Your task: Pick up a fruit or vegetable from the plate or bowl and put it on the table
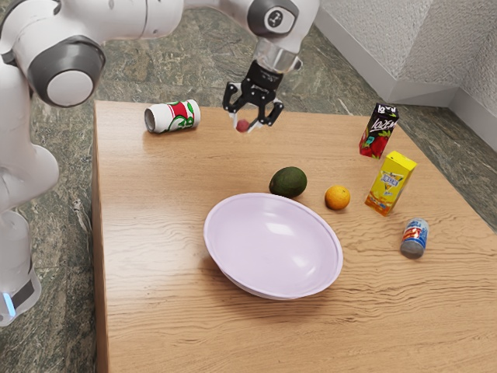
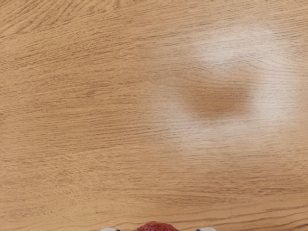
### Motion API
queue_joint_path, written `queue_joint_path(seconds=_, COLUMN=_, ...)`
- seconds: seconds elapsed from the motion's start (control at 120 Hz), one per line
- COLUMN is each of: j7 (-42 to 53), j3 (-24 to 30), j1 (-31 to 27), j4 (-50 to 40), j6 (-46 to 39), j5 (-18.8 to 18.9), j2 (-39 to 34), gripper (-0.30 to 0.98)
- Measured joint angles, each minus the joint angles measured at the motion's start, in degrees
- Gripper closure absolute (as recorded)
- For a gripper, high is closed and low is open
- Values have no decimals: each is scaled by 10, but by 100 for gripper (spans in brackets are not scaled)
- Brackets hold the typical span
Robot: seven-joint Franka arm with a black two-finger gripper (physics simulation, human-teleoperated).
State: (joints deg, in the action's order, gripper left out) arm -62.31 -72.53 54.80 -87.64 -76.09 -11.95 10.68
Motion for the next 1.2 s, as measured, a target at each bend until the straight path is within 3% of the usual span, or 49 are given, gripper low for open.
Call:
queue_joint_path(seconds=0.675, j7=21, j3=-13, j1=0, j4=-17, j6=19, j5=26, j2=-35, gripper=52)
queue_joint_path(seconds=0.775, j7=23, j3=-10, j1=1, j4=-17, j6=19, j5=29, j2=-34, gripper=27)
queue_joint_path(seconds=0.875, j7=25, j3=-7, j1=1, j4=-17, j6=18, j5=30, j2=-33, gripper=13)
queue_joint_path(seconds=1.2, j7=28, j3=-4, j1=1, j4=-17, j6=17, j5=31, j2=-28, gripper=1)
